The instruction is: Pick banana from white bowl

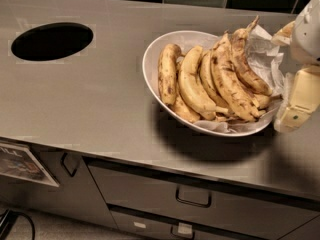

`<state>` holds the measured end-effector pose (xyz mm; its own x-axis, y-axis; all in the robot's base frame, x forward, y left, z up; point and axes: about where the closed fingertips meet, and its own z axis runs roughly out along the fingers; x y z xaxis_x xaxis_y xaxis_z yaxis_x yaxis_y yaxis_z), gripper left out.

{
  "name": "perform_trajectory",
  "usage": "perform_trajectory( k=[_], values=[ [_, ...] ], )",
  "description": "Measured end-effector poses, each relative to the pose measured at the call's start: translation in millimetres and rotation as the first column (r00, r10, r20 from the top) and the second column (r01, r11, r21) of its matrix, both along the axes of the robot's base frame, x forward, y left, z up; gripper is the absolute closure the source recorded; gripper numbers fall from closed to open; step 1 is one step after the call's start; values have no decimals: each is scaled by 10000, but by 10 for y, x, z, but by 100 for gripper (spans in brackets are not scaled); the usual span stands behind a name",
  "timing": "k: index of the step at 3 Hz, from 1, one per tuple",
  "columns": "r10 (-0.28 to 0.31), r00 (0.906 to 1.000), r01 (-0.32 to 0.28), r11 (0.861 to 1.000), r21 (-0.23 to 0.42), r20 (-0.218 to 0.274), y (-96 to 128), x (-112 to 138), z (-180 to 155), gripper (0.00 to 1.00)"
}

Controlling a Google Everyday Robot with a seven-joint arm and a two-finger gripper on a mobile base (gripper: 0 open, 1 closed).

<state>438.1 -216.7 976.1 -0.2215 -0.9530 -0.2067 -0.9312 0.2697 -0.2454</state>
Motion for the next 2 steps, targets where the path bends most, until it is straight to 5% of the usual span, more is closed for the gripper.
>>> perform_trajectory(
  k=[1,2],
  values=[
    [-5,10000,5,10000,4,16,2,2,4,0],
    [-739,9971,727,9949,702,157,-4,106,35,0]
  ],
)
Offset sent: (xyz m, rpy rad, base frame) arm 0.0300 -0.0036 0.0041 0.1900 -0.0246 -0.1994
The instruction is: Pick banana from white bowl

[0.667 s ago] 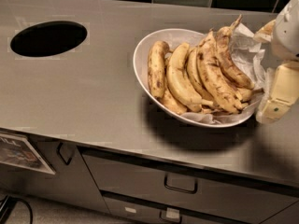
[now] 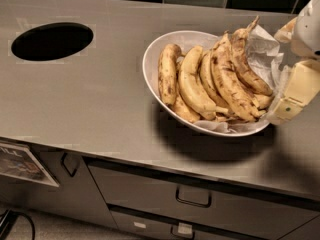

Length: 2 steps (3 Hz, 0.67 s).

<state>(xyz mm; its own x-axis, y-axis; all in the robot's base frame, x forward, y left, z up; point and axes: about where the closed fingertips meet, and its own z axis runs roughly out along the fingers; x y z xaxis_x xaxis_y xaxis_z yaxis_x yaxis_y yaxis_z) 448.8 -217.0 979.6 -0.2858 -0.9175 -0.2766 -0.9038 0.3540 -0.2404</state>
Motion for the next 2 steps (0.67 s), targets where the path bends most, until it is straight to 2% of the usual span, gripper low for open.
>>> perform_trajectory(
  k=[1,2],
  values=[
    [-1005,9949,986,9871,1260,87,-16,123,10,0],
    [-1800,9837,1757,9575,2288,-23,83,252,-19,0]
  ],
)
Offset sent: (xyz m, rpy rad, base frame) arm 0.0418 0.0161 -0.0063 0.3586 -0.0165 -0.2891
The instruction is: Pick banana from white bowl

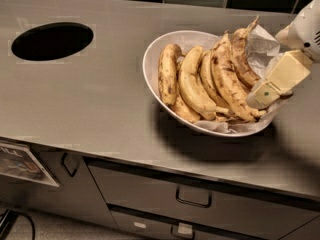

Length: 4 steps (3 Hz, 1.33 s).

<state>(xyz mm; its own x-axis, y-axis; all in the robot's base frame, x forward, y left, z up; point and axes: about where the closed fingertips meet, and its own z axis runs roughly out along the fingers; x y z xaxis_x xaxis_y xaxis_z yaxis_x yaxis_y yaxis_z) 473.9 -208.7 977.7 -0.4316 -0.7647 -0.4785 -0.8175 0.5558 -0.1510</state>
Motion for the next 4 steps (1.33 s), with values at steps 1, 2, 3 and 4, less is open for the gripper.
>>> perform_trajectory(
  k=[1,2,3,4],
  values=[
    [-238,9996,229,9972,712,130,270,123,15,0],
    [-752,9971,737,9914,1079,97,484,200,-19,7],
    [-1342,9909,1342,9831,1242,-84,590,263,-107,23],
    [-2170,9755,2195,9715,900,-372,601,282,-230,31]
  ],
)
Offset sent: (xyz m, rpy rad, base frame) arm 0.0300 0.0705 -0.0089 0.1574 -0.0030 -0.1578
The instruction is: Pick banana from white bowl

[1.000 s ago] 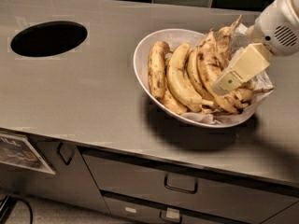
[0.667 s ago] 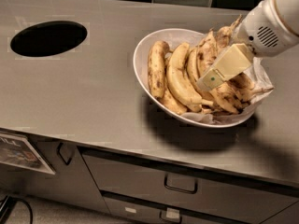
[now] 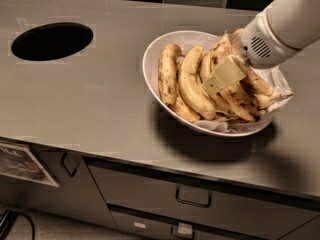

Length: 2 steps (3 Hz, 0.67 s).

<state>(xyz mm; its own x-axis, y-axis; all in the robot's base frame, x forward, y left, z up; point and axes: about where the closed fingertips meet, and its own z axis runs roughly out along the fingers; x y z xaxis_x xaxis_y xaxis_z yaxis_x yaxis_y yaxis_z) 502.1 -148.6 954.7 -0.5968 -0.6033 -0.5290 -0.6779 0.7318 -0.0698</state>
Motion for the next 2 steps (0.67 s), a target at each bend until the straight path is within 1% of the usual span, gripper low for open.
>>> perform_trajectory(
  k=[1,2],
  values=[
    [-726,9971,720,9970,-281,-215,-43,-1,-74,35],
    [-726,9971,720,9970,-281,-215,-43,-1,-55,37]
  ],
)
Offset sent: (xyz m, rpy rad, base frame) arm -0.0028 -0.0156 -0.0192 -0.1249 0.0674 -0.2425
